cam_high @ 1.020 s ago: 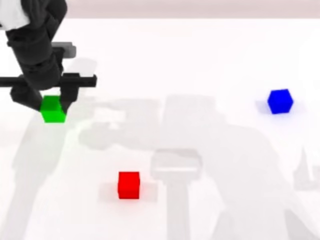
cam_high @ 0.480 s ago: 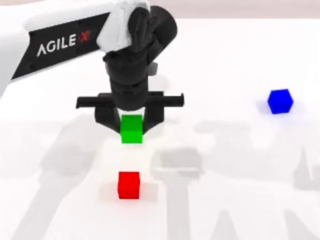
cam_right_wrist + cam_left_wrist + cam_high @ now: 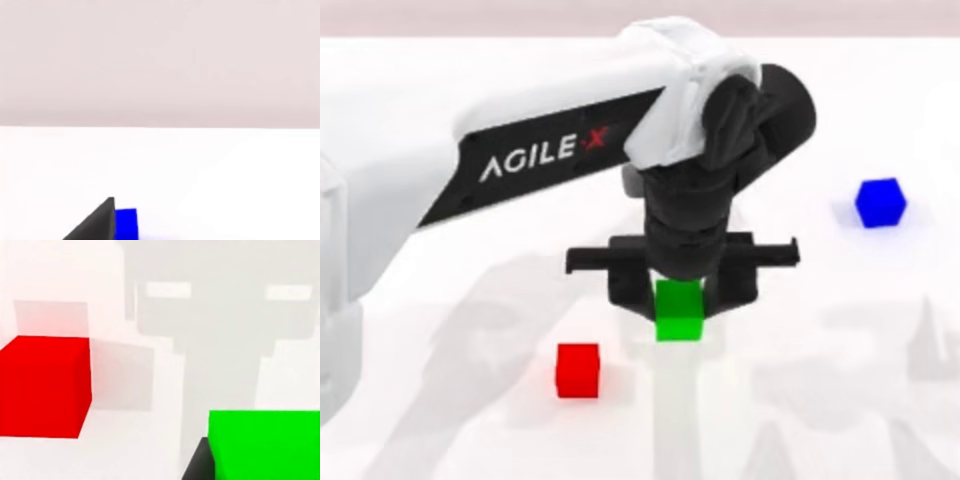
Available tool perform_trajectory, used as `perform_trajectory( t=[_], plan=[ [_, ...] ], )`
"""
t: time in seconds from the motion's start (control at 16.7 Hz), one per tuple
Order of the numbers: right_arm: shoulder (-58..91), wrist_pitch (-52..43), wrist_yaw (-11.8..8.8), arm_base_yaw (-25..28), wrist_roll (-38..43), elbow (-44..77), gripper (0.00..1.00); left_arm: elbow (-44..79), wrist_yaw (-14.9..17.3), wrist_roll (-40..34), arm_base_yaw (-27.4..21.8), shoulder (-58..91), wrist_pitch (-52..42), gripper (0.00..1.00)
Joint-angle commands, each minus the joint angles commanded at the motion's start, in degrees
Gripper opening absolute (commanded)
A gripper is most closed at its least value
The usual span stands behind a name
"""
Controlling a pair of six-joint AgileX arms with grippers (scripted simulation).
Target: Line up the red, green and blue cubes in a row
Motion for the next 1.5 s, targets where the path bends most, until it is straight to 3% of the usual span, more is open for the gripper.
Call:
perform_trajectory(
  t=[0.24,0.66,0.9,1.5],
  plan=[
    [0.0,0.0,0.0,0.0,0.0,0.0,1.0,-1.0,0.0,0.3,0.1,0.3,1.1,0.0],
    [0.0,0.0,0.0,0.0,0.0,0.0,1.0,-10.4,0.0,0.1,0.1,3.2,13.8,0.0],
    [0.0,0.0,0.0,0.0,0.0,0.0,1.0,-11.0,0.0,0.1,0.0,3.5,14.4,0.0],
    [0.0,0.0,0.0,0.0,0.0,0.0,1.0,-11.0,0.0,0.1,0.0,3.5,14.4,0.75]
  ],
)
